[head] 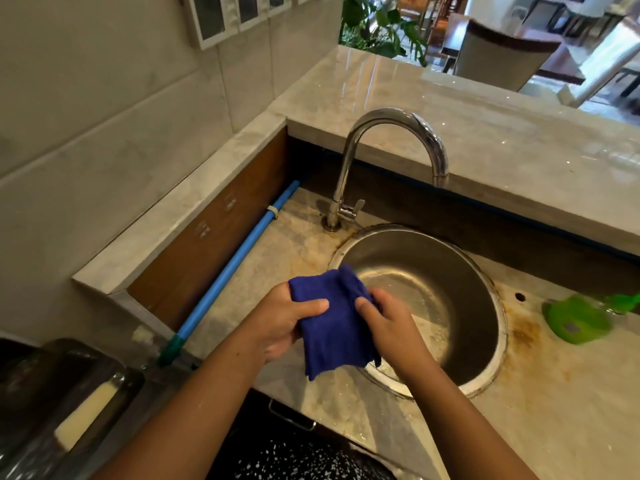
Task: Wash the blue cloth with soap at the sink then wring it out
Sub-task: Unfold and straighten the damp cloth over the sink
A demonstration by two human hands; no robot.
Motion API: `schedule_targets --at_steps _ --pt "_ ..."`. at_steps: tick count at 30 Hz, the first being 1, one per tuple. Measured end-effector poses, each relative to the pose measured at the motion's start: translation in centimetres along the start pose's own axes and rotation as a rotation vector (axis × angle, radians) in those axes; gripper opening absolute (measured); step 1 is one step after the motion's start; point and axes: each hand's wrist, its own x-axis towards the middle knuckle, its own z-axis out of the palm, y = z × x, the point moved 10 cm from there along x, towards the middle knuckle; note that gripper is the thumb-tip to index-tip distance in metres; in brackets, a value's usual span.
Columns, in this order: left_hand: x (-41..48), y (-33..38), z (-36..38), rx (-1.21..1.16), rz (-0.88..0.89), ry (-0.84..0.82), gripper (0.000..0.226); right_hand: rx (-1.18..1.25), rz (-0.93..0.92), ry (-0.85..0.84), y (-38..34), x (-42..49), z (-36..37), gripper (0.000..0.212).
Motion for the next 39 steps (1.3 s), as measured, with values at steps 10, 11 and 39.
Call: schedule_targets --at_steps 10,11,39 --pt "-0.4 2.3 -2.7 0.302 -0.023 -0.011 0.034 0.153 0.170 -0.054 2.8 1.8 1.4 0.028" --pt "-0.3 3.0 -2.3 0.464 -0.010 -0.047 0.037 -0.006 0.043 -0.056 1.1 2.1 1.1 0.036" --pt "-0.2 1.2 -11.1 0.436 0.104 0.234 0.022 0.467 0.200 -0.272 3.0 -1.2 7.7 0.020"
